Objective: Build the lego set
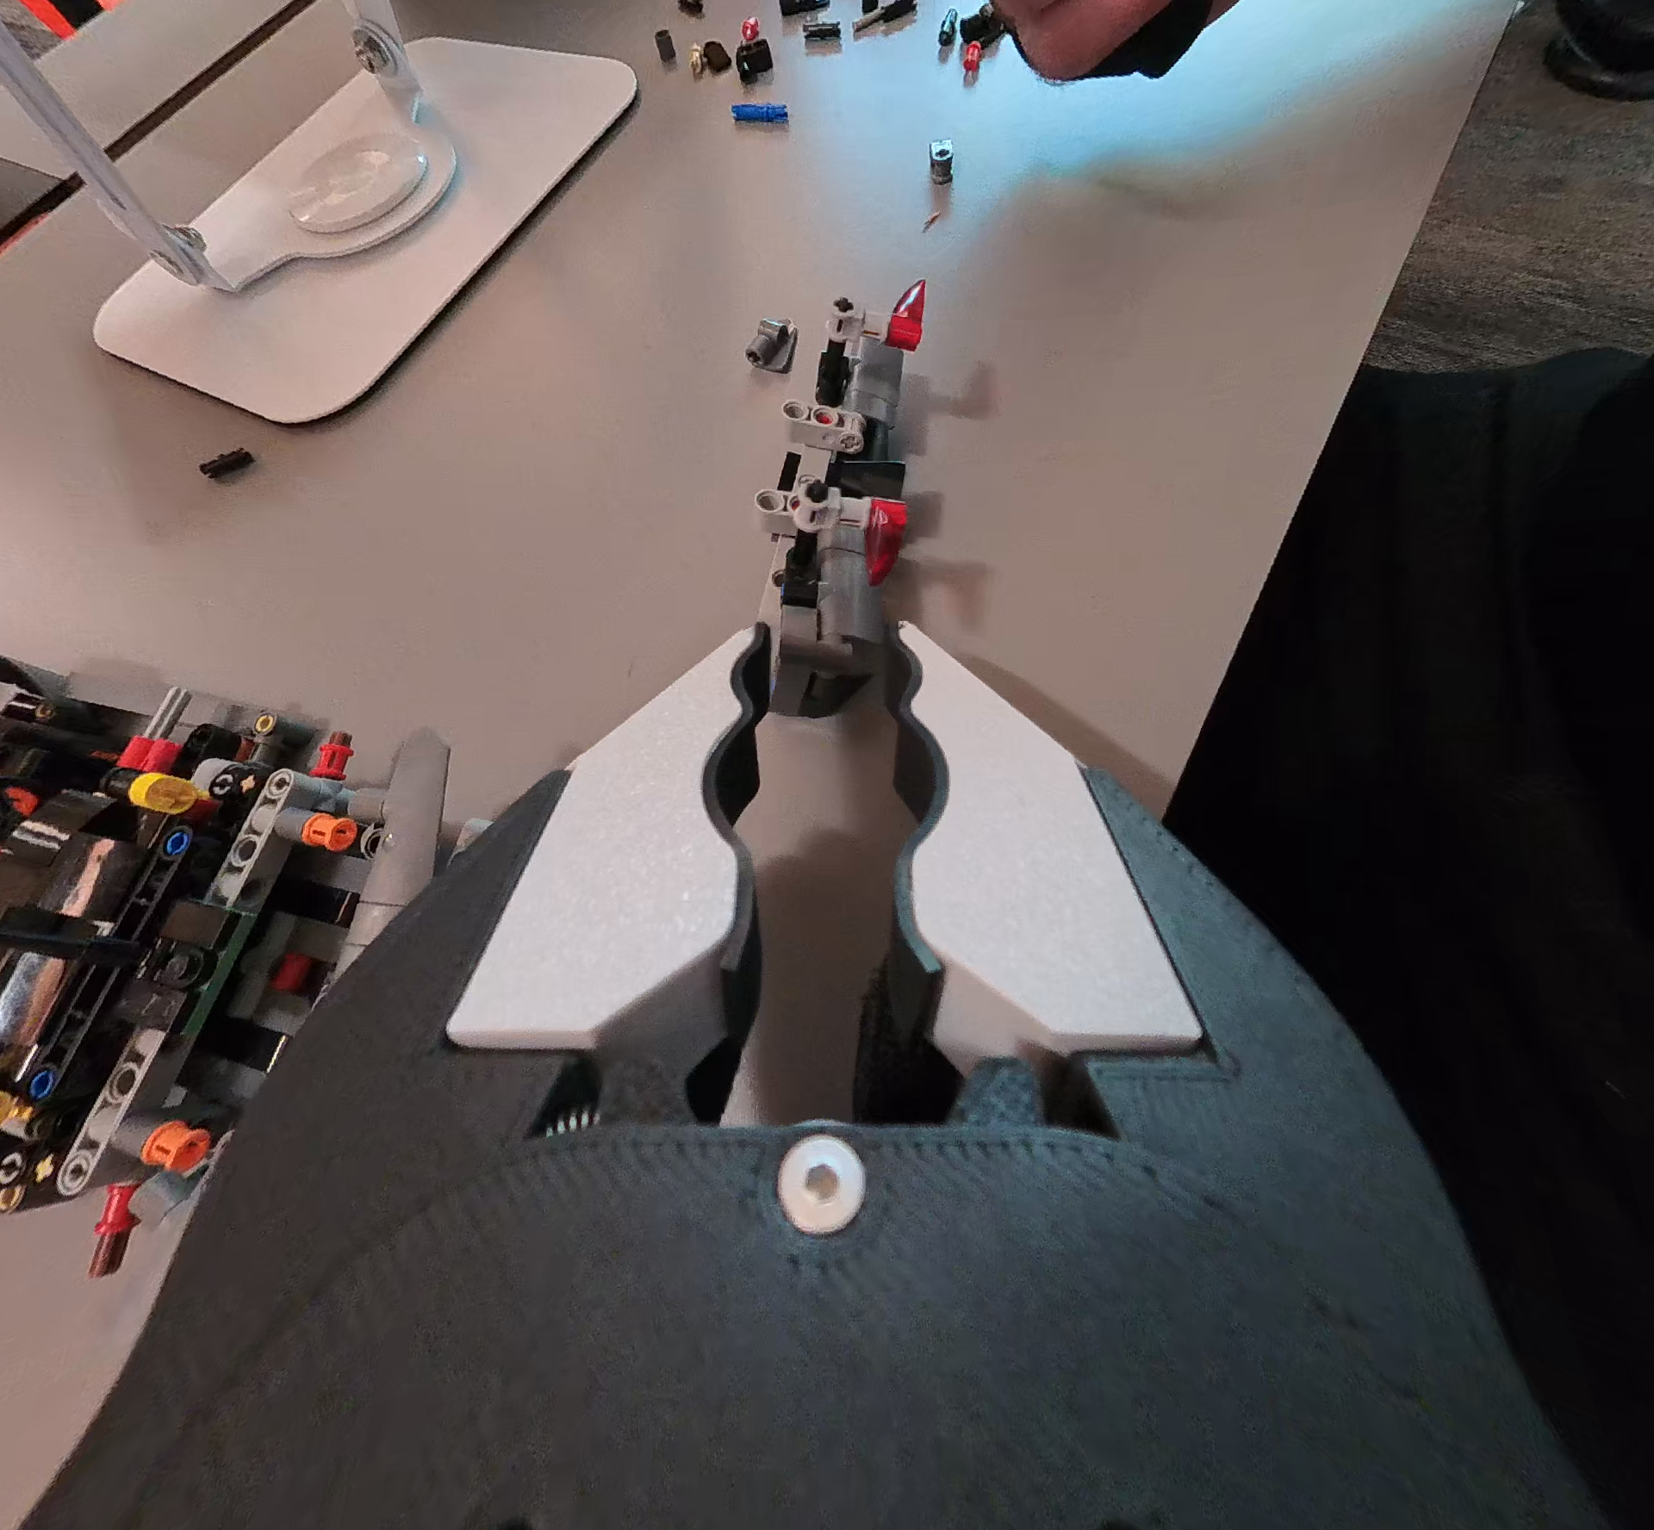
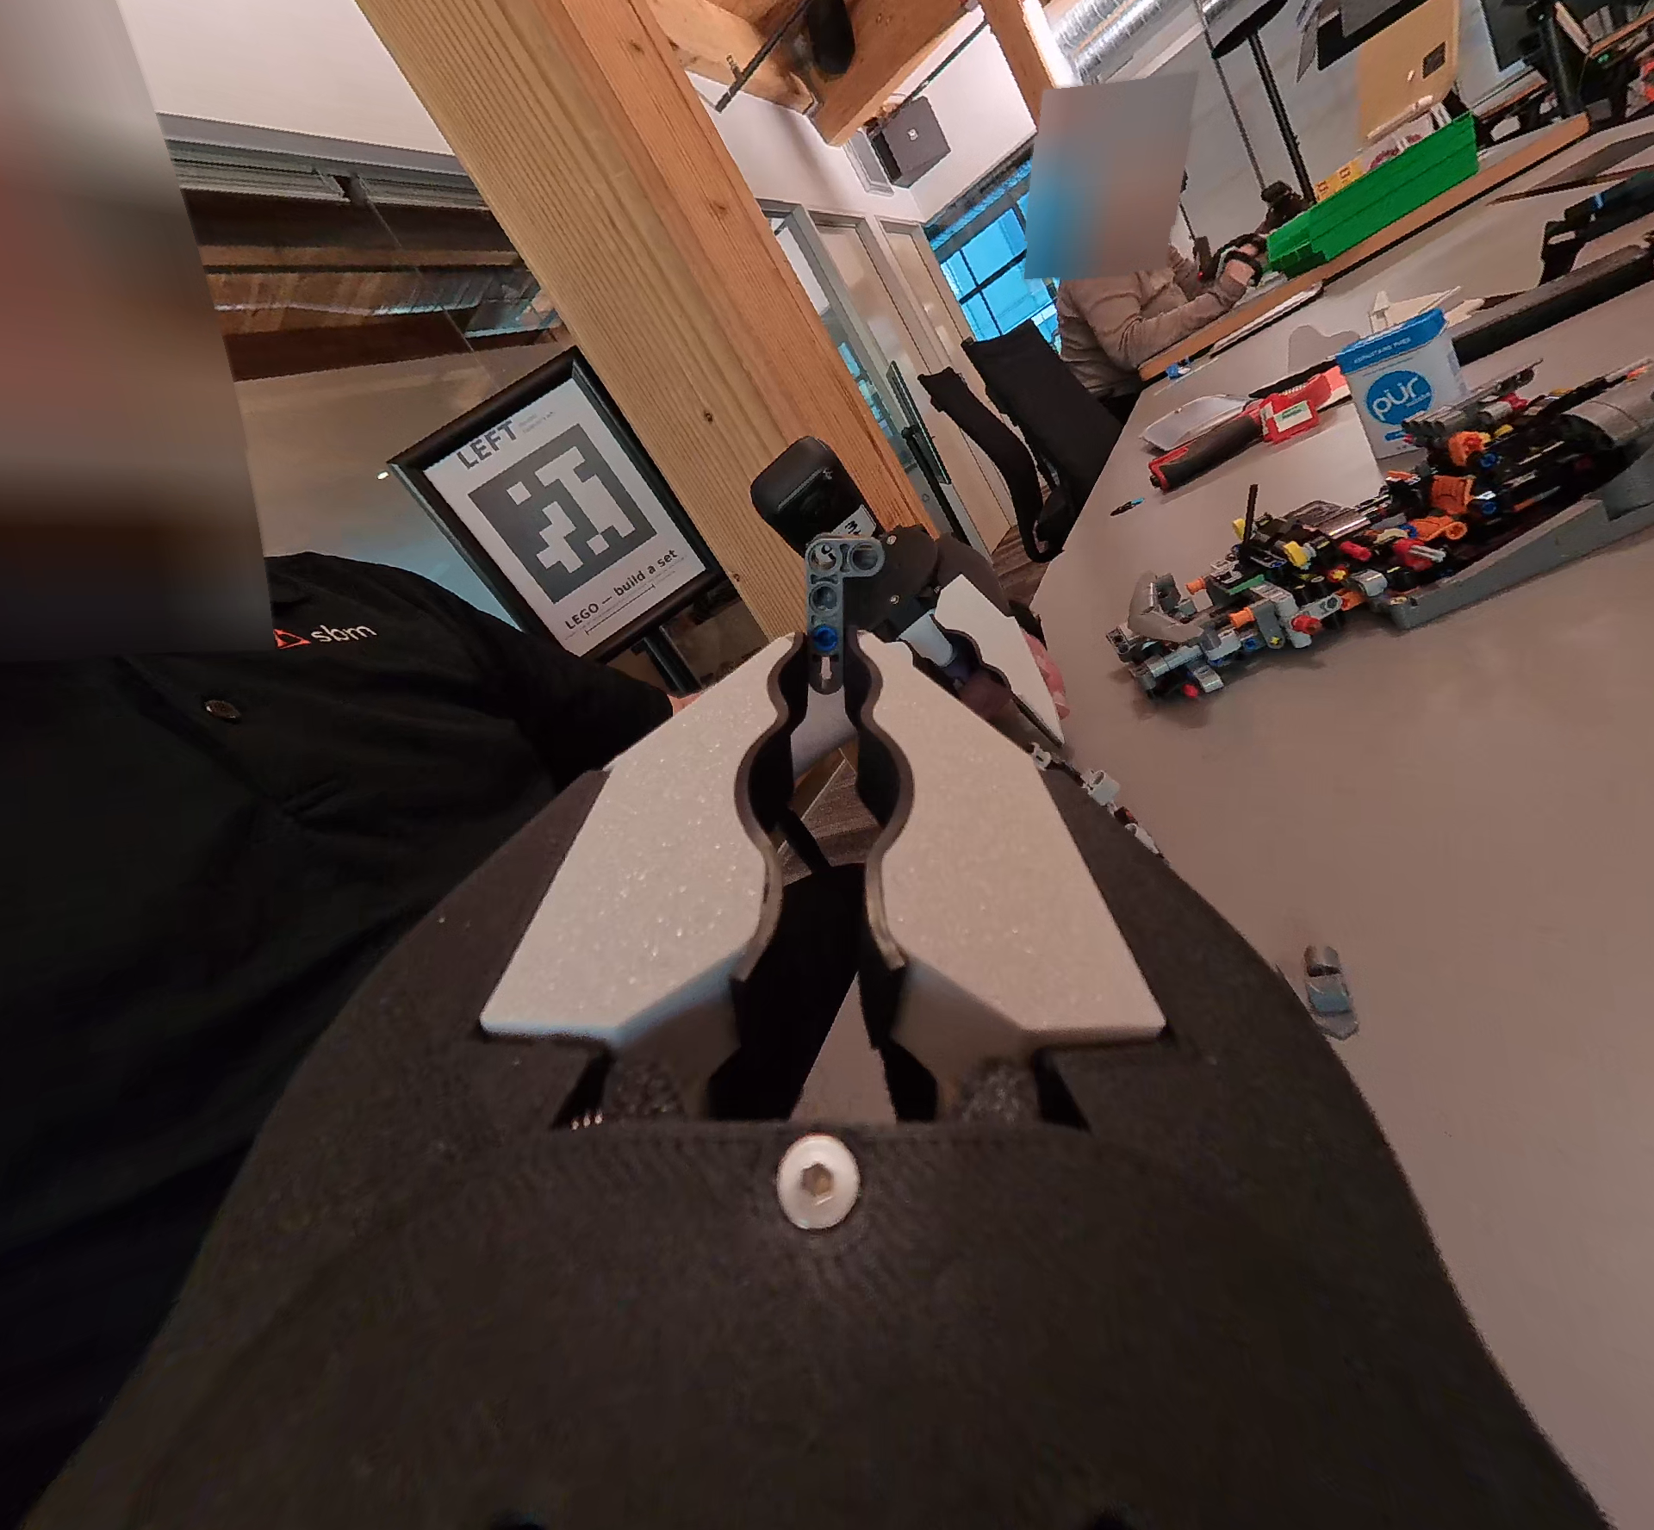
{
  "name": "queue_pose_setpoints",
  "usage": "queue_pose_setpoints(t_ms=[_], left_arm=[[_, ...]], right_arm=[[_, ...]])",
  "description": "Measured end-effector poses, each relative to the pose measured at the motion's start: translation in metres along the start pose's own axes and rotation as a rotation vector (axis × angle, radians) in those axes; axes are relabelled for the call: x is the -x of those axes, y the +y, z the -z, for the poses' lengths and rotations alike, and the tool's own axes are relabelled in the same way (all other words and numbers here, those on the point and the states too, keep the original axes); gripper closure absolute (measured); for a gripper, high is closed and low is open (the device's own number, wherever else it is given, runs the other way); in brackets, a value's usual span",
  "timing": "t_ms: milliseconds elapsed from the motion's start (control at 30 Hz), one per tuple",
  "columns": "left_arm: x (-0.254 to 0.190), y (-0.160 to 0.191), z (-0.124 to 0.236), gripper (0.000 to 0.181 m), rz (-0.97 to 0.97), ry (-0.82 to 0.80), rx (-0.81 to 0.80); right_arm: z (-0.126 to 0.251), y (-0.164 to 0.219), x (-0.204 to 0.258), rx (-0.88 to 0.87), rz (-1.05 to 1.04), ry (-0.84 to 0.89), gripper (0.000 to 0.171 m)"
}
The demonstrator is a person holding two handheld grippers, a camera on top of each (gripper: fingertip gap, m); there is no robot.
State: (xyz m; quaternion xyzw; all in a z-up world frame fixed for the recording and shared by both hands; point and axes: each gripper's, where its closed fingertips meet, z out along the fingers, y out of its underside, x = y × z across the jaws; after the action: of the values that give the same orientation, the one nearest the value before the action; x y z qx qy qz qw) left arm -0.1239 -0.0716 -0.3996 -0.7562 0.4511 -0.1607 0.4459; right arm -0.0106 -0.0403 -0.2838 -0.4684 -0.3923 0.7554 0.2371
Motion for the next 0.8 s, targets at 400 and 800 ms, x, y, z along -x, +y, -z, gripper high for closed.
queue_pose_setpoints(t_ms=[400, 800], left_arm=[[0.002, 0.000, 0.005, 0.157, 0.002, -0.010, -0.007], [0.006, -0.002, 0.009, 0.157, -0.001, -0.025, -0.013]], right_arm=[[-0.001, -0.002, 0.002, -0.004, 0.016, 0.008, 0.167], [0.003, -0.018, 0.011, -0.076, 0.060, -0.005, 0.167]])
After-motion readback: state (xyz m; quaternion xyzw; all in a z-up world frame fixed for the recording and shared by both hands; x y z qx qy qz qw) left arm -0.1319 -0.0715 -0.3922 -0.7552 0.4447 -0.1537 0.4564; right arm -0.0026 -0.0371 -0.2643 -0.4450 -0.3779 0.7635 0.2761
